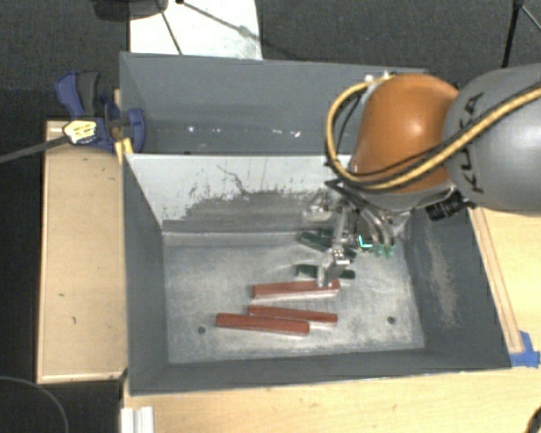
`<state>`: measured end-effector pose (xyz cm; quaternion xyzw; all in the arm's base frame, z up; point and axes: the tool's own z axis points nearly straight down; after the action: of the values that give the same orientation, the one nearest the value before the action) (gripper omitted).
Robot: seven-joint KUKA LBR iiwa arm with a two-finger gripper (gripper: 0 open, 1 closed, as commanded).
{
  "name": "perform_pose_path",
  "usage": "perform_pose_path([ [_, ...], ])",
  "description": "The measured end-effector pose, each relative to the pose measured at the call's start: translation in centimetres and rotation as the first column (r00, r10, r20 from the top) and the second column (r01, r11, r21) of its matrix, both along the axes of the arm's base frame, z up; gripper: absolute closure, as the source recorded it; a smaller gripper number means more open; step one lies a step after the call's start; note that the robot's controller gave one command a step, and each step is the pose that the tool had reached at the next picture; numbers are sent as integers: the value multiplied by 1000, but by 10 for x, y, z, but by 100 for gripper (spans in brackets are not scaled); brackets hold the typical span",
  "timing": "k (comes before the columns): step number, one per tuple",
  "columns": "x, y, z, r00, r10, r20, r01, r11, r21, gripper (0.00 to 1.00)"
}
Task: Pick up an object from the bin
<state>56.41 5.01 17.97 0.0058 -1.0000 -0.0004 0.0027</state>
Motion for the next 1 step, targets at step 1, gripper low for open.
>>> perform_pose_path([
  [1,2,0,4,1000,-1,8,1,1000,0,0],
])
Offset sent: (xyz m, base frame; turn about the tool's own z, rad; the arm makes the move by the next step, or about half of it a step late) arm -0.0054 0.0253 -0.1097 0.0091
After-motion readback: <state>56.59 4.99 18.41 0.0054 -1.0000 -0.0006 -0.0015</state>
